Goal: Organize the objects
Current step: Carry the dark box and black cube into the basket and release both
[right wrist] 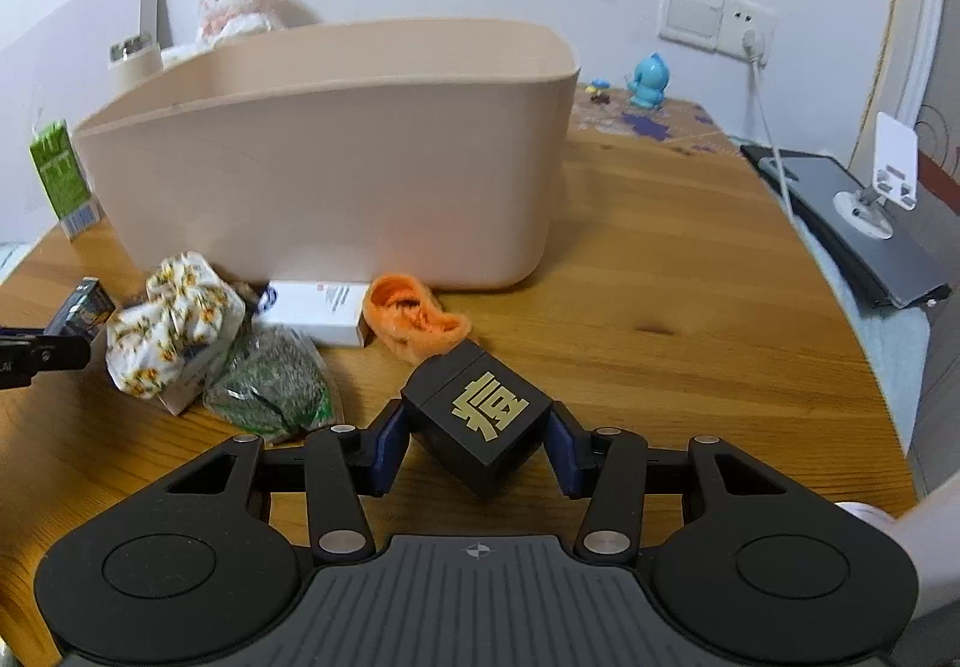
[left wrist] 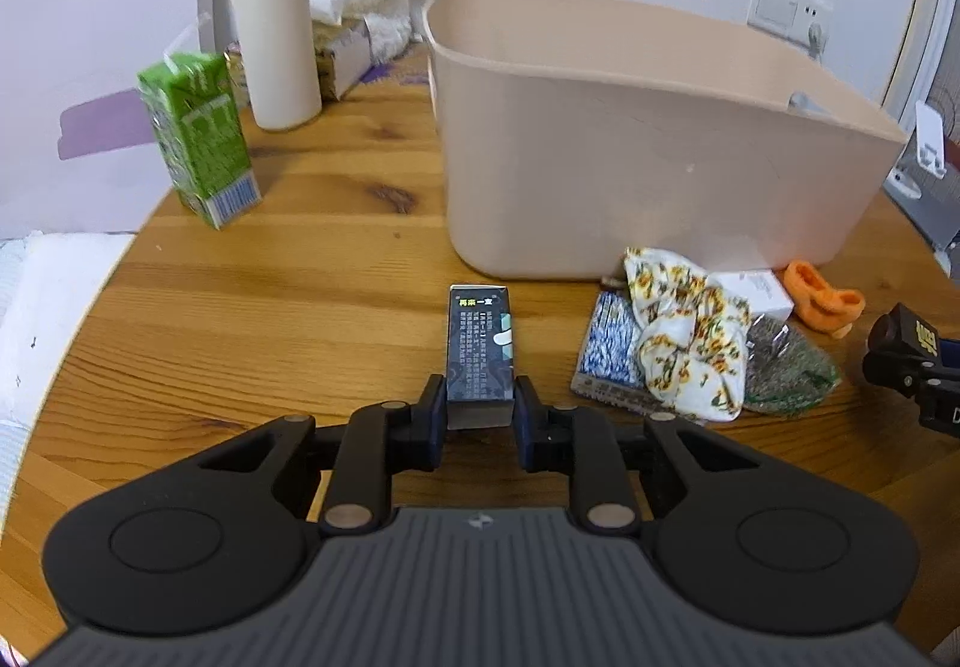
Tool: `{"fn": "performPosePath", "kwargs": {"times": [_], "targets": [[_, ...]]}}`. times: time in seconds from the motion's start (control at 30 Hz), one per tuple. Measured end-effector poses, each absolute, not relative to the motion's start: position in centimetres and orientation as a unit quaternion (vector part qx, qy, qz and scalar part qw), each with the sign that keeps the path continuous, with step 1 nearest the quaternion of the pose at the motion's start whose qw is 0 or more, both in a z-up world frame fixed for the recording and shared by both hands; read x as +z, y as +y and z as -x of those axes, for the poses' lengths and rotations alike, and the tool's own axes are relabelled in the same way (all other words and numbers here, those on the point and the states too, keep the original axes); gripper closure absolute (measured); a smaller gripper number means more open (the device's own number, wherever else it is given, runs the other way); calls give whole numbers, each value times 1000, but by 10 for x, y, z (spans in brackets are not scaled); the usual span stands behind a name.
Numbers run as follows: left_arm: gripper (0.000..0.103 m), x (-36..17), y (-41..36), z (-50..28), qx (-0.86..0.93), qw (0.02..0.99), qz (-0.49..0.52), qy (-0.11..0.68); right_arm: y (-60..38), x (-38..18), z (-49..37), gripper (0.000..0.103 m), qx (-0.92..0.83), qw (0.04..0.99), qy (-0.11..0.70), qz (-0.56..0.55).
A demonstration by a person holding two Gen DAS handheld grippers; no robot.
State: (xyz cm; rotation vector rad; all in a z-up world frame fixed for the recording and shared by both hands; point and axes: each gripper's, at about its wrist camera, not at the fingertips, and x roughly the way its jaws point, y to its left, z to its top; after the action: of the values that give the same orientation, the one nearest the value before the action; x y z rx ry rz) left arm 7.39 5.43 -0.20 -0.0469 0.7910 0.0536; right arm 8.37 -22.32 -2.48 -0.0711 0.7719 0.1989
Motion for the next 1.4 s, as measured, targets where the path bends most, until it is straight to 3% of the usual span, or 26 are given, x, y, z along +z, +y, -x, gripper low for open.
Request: {"fn": "performPosePath", "kwargs": {"times": [0.43,0.77,1.33,1.37,1.4], "targets": [[78,72,54,-58,10,955,15,295,-227,45,-85,57,97,950,295,26],[78,95,32,-117,2,961,0,276,-204,86,-129,57,110,960,255,26],[78,45,10,-205,18,933,-31,358,-158,37,-196,57,111,930,342,72],[78,44,10,-205,16,932,-32,359,-158,33,-196,56,110,929,346,71],[78,44,10,-205,13,933,-32,359,-160,33,-198,48,110,929,348,62]]}}
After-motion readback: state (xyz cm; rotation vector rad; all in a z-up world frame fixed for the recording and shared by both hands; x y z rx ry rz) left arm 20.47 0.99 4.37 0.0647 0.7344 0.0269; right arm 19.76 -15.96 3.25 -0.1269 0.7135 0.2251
